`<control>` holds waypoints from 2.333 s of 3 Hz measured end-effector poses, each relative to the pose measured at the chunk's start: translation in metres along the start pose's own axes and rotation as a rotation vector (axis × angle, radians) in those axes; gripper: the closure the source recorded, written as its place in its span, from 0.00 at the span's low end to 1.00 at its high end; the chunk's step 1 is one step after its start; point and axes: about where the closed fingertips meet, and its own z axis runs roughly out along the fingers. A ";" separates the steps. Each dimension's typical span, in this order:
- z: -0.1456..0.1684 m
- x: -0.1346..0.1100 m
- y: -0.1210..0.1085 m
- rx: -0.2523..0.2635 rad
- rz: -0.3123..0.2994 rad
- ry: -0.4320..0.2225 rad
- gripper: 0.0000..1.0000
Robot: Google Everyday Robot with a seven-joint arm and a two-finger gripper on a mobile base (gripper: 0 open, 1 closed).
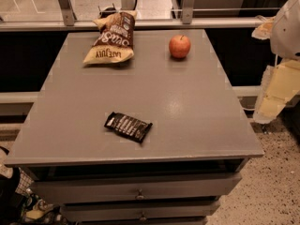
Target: Move rxbar chocolate near brown chip bag
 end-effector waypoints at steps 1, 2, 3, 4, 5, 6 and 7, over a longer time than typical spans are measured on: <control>0.000 0.000 0.000 0.000 0.000 0.000 0.00; 0.006 -0.006 0.003 0.000 0.027 -0.073 0.00; 0.036 -0.025 0.014 -0.008 0.122 -0.295 0.00; 0.056 -0.063 0.025 -0.038 0.180 -0.518 0.00; 0.070 -0.105 0.035 -0.064 0.193 -0.666 0.00; 0.070 -0.105 0.035 -0.064 0.193 -0.666 0.00; 0.098 -0.120 0.051 -0.103 0.202 -0.710 0.00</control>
Offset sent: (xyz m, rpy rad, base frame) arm 0.0014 0.0261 -0.0210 0.3077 -0.0481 -0.0183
